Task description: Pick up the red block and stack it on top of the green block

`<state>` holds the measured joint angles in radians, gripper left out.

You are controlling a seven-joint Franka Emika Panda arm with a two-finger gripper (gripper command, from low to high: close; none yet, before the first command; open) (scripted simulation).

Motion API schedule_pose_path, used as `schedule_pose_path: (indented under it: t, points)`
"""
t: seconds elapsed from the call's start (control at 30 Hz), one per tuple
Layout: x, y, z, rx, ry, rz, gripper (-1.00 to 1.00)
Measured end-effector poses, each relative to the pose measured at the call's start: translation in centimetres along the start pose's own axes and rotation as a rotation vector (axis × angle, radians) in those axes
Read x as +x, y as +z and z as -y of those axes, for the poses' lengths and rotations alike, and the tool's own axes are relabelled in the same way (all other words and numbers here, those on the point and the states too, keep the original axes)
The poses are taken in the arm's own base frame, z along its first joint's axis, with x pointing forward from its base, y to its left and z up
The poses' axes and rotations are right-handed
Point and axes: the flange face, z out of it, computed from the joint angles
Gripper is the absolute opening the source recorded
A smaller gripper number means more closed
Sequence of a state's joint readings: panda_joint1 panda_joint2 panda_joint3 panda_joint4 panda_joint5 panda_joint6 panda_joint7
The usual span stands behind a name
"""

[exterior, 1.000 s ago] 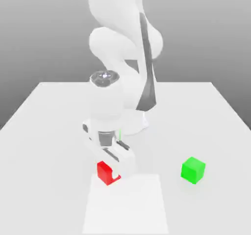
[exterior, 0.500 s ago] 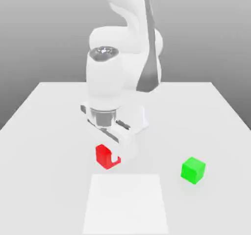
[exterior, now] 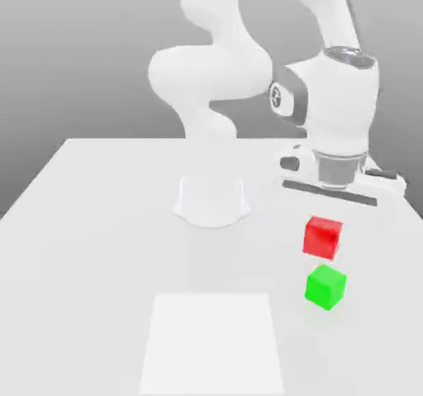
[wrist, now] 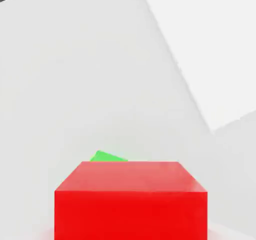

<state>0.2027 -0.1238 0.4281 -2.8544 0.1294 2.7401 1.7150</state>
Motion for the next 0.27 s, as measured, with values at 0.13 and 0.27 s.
schedule_pose_path:
  t: [0.13, 0.27]
  points:
    - [-0.2, 3.6, 0.0, 0.000, -0.003, -0.001, -1.00]
    - [-0.1, 4.3, -0.1, 0.000, -0.001, -0.001, 1.00]
